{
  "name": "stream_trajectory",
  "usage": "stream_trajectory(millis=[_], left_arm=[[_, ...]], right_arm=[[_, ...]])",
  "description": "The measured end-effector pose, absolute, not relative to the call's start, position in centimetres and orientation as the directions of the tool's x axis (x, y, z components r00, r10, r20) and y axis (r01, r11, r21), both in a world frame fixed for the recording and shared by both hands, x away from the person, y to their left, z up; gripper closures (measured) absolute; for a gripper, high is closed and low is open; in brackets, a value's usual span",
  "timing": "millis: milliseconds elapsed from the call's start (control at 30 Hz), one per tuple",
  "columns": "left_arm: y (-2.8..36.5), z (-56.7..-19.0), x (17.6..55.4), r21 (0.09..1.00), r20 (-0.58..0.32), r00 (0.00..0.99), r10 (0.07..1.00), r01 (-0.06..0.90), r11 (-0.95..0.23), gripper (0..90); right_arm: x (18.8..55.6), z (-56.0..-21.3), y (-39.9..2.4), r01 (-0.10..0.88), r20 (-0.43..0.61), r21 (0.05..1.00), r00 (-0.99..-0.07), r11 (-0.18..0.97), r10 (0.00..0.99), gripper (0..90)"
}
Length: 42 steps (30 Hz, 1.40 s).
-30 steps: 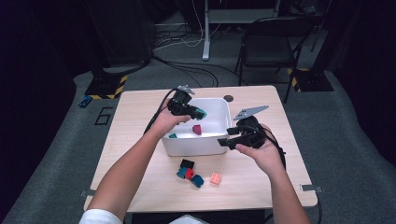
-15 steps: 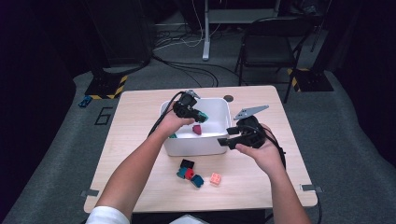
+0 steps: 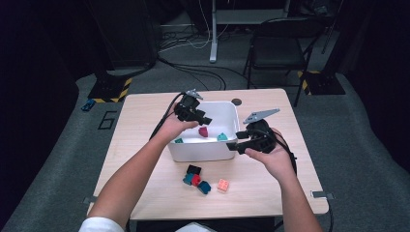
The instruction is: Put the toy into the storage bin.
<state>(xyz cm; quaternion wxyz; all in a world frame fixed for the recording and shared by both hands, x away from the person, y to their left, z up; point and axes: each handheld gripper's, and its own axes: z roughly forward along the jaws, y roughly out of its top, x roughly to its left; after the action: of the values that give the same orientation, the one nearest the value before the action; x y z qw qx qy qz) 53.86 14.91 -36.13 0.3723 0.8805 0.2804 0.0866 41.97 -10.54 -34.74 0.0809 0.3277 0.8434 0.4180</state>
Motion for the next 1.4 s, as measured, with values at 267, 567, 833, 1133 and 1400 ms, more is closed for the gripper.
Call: stream_trajectory(millis=[267,567,833,1133,1400], left_arm=[[15.5,-34.3,51.2,0.713,-0.020,0.860,0.510,0.370,-0.596,48.3],[16.9,-33.0,47.8,0.732,-0.009,0.882,0.471,0.326,-0.597,48.5],[17.6,-32.7,45.7,0.745,-0.012,0.895,0.446,0.306,-0.593,48.5],[18.5,-33.5,43.4,0.744,-0.011,0.900,0.435,0.298,-0.598,48.5],[19.1,-34.9,41.4,0.744,-0.004,0.907,0.421,0.285,-0.605,48.4]], right_arm=[[41.9,-34.8,-10.4,0.482,0.135,0.758,-0.775,0.438,0.618,40.1],[42.0,-34.7,-10.5,0.486,0.136,0.759,-0.770,0.434,0.624,40.1],[42.0,-34.9,-10.3,0.490,0.137,0.754,-0.769,0.437,0.624,40.1],[42.0,-34.9,-10.4,0.489,0.138,0.757,-0.768,0.433,0.625,40.1],[41.9,-34.8,-10.4,0.490,0.137,0.757,-0.766,0.433,0.628,40.0]])
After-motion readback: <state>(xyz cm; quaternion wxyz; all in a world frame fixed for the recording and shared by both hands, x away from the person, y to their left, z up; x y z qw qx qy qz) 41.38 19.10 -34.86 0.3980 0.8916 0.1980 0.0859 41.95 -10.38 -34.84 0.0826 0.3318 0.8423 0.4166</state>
